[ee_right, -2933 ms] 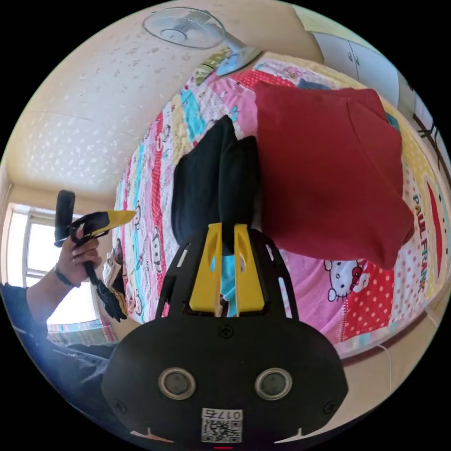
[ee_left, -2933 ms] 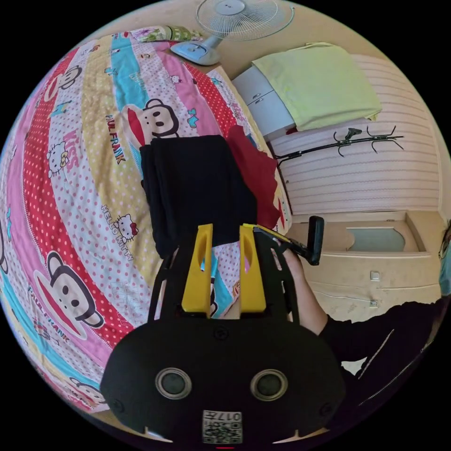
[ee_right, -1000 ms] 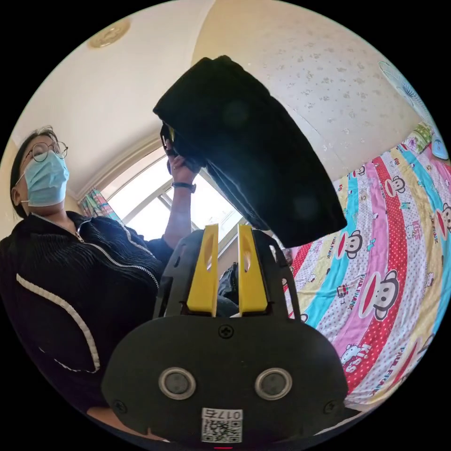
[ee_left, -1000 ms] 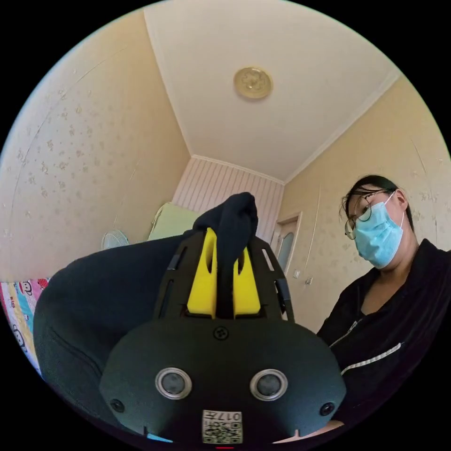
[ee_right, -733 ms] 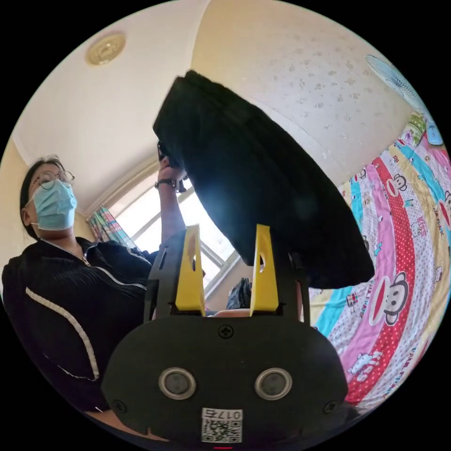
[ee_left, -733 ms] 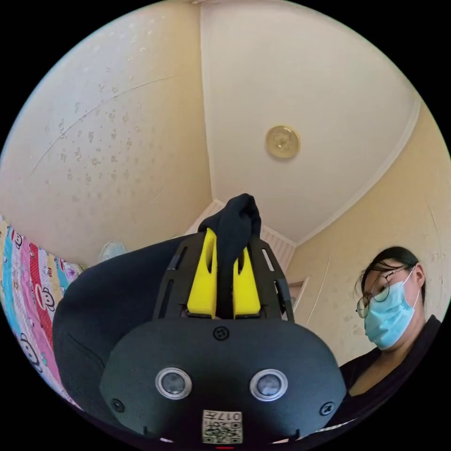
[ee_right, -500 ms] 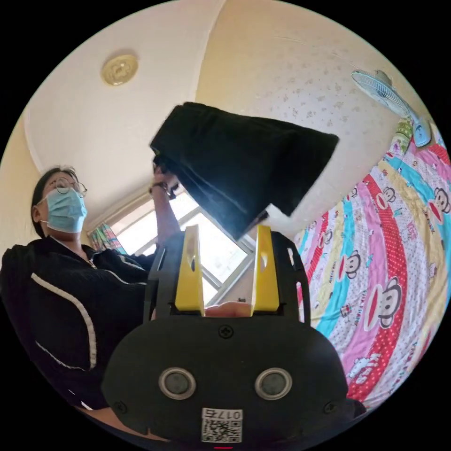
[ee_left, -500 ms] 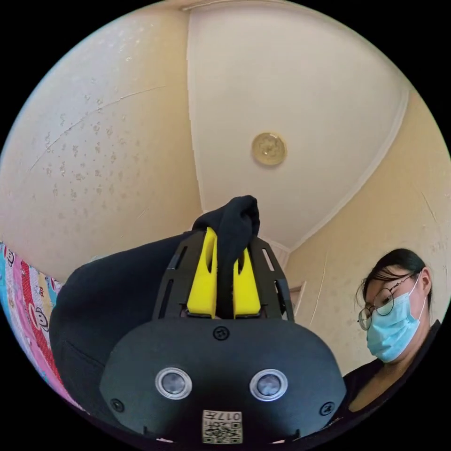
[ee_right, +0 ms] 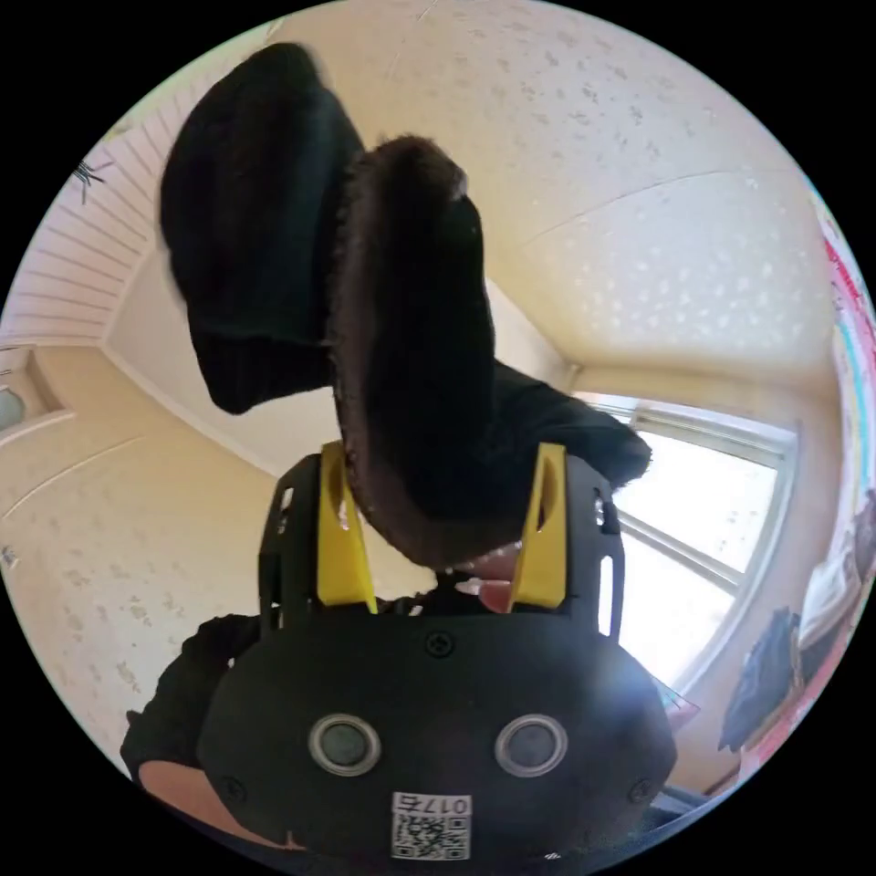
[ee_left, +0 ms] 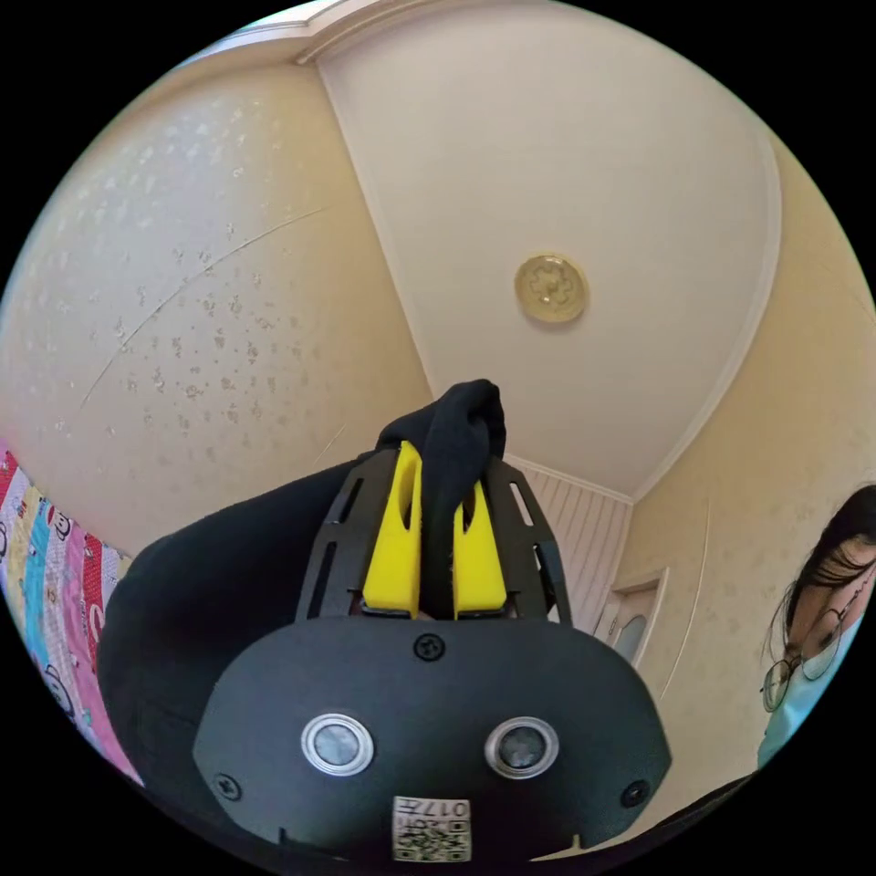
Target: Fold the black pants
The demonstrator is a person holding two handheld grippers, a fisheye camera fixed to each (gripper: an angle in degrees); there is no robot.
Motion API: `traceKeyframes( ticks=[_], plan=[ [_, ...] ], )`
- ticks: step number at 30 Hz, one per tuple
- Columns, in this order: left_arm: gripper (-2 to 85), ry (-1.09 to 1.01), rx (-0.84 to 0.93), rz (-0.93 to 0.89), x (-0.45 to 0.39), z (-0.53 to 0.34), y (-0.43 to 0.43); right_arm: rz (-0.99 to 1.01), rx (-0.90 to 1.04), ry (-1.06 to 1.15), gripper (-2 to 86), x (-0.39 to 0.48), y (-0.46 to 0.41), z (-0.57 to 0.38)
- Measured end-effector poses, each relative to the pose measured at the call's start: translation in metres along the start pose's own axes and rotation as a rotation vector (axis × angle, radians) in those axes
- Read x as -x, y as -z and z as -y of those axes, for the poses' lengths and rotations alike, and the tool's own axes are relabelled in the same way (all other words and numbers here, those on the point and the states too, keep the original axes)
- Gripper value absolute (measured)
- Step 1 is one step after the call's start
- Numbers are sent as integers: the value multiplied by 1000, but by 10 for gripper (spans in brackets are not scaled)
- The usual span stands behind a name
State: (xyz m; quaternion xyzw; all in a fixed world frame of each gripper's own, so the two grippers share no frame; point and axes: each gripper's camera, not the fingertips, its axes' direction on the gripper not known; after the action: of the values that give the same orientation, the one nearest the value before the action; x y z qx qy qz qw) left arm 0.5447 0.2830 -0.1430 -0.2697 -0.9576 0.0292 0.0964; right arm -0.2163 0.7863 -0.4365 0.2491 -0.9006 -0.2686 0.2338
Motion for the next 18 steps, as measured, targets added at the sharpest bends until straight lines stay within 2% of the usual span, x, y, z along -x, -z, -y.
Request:
traceKeyframes(
  ticks=[3, 8, 10, 12, 14, 18],
  plan=[
    [48, 86, 13, 63, 54, 4, 21, -84, -18, 112, 93, 28, 18, 11],
    [55, 144, 88, 264, 135, 2, 67, -178, -15, 149, 75, 67, 36, 32],
    [69, 70, 218, 350, 172, -7, 86, -133, -2, 142, 78, 70, 37, 40],
    [98, 34, 333, 398, 200, -23, 104, -8, 4, 181, 81, 67, 31, 50],
    [127, 60, 434, 387, 228, -49, 124, 2, 10, 249, 81, 68, 22, 58],
    [156, 317, 642, 315, 295, -136, 183, -78, 118, 348, 78, 60, -3, 89]
  ],
)
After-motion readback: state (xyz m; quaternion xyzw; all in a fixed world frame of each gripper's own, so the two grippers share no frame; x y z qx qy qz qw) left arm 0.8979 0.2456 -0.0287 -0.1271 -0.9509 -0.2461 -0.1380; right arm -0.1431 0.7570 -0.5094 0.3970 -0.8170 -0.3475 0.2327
